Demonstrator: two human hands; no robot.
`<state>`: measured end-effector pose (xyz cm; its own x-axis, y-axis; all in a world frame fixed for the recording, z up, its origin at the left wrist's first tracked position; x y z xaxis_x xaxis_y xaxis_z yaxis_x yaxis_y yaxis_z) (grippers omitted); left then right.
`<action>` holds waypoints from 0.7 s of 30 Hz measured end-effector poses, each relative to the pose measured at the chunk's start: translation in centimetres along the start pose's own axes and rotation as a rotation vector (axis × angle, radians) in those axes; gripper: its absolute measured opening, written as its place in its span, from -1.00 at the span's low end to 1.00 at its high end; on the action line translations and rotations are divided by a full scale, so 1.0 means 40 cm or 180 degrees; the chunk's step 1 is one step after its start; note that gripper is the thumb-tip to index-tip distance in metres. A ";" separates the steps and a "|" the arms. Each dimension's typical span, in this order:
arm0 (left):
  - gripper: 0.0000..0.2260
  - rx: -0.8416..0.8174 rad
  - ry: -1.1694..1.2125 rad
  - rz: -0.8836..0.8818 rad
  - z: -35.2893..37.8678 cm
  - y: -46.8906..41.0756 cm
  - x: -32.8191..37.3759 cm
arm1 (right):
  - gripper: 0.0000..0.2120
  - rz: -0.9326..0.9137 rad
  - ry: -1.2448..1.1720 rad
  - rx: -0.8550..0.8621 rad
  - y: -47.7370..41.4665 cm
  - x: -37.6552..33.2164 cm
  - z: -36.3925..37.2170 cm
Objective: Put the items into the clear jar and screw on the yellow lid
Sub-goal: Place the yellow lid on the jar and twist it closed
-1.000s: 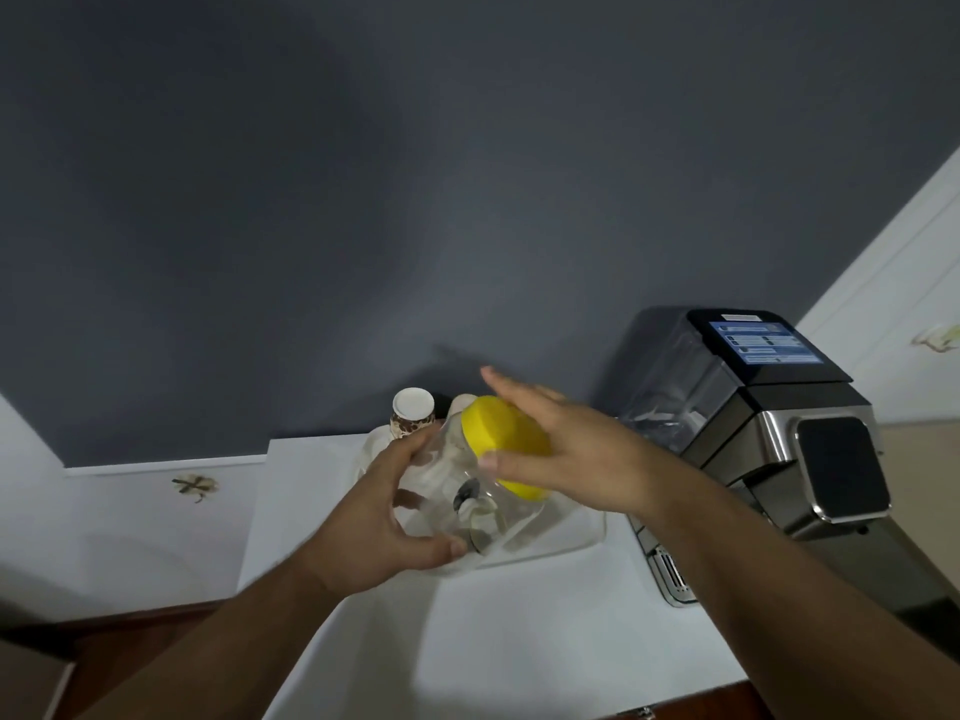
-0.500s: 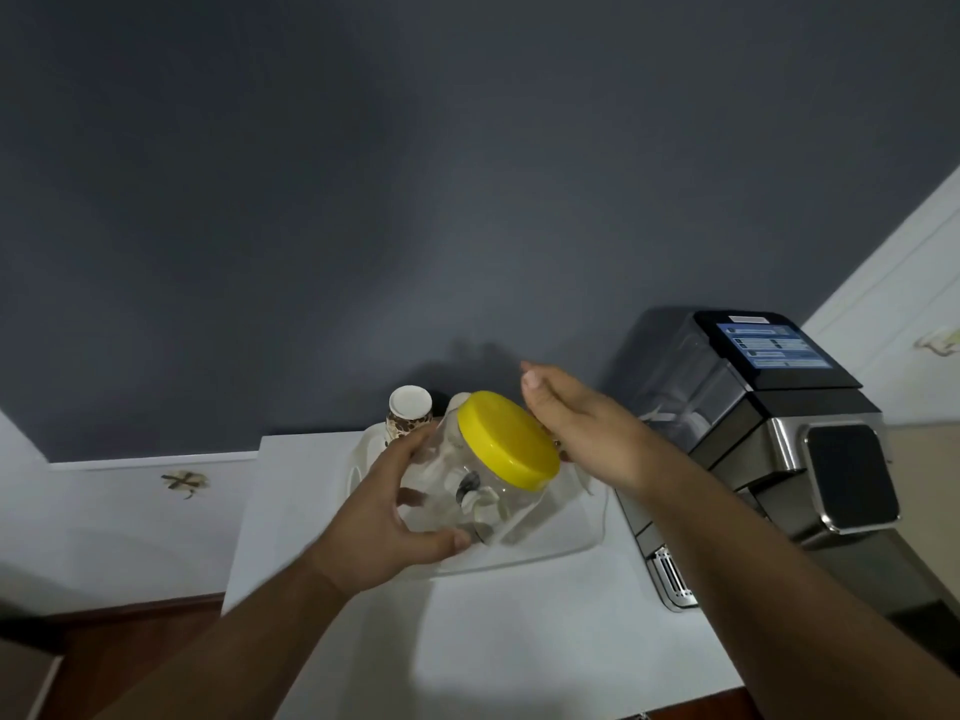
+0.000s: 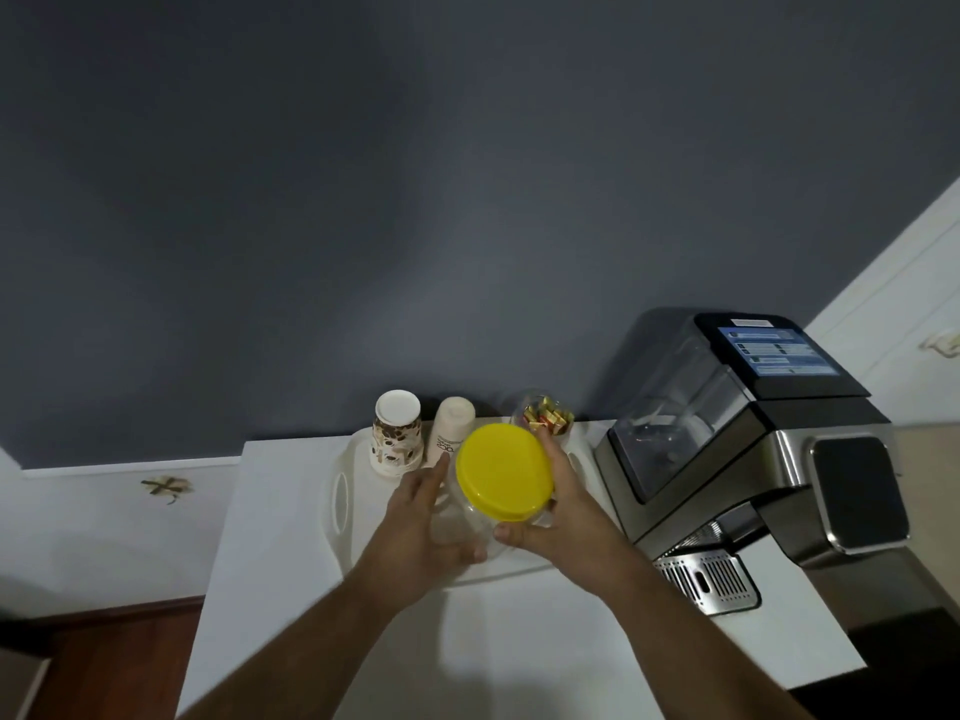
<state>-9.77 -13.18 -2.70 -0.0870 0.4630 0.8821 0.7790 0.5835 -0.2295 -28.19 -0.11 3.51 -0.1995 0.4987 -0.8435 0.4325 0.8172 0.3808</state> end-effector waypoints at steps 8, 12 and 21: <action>-0.12 -0.0135 0.0049 -0.0156 0.063 -0.004 -0.025 | 0.12 -0.0010 0.0210 0.0346 -0.026 0.043 -0.002; -0.05 -0.0043 -0.0119 -0.0267 0.081 -0.006 -0.016 | 0.10 -0.0029 0.0420 0.0545 -0.031 0.045 -0.011; -0.20 -0.0015 0.0386 -0.0315 0.128 -0.028 0.032 | 0.19 0.0040 0.0500 0.0654 -0.058 0.088 -0.059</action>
<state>-13.92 -9.81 -3.40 -0.0881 0.3193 0.9436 0.7733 0.6190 -0.1373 -31.96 0.43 0.57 -0.3202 0.5603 -0.7639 0.6023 0.7428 0.2924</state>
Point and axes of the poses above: each hand's wrist, its own y-axis away from the middle knuckle, its own z-axis out of the palm, x = y × z, the point moved 2 cm from there along -y, towards the middle knuckle, and after that the axes turned 15 degrees about z, right-handed, at the moved point
